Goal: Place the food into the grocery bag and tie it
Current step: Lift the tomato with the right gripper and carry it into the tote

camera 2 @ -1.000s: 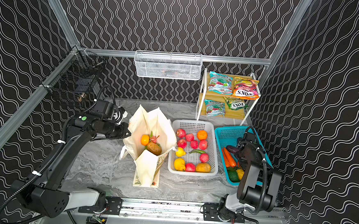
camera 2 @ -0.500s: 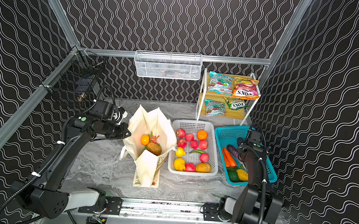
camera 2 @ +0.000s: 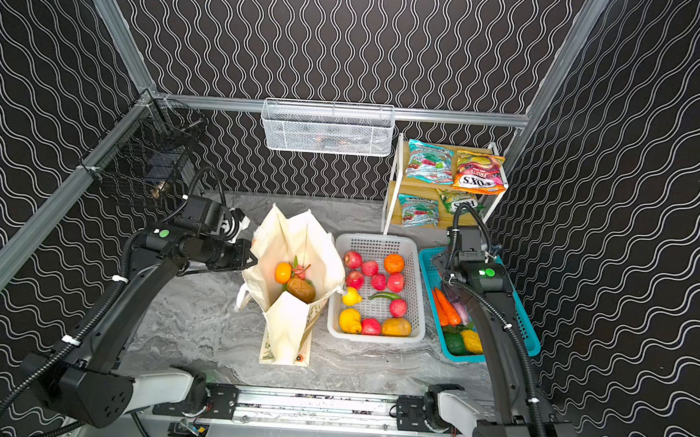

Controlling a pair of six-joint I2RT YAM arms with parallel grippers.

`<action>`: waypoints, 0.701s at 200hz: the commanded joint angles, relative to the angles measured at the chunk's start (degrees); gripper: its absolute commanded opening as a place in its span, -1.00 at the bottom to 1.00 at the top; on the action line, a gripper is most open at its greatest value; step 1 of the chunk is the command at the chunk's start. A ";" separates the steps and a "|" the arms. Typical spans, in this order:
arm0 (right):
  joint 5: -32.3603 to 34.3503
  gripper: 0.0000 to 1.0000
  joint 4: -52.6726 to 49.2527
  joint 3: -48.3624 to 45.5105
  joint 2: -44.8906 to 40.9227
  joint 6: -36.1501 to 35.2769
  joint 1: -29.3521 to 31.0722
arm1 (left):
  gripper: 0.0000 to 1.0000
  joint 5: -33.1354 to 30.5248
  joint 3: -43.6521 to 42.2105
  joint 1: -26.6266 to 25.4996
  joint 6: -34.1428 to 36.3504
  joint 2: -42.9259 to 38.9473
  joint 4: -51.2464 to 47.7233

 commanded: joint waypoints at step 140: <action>5.03 0.34 2.63 35.05 25.58 -0.03 45.68 | -1.00 0.15 -1.38 0.08 -0.56 -0.78 1.94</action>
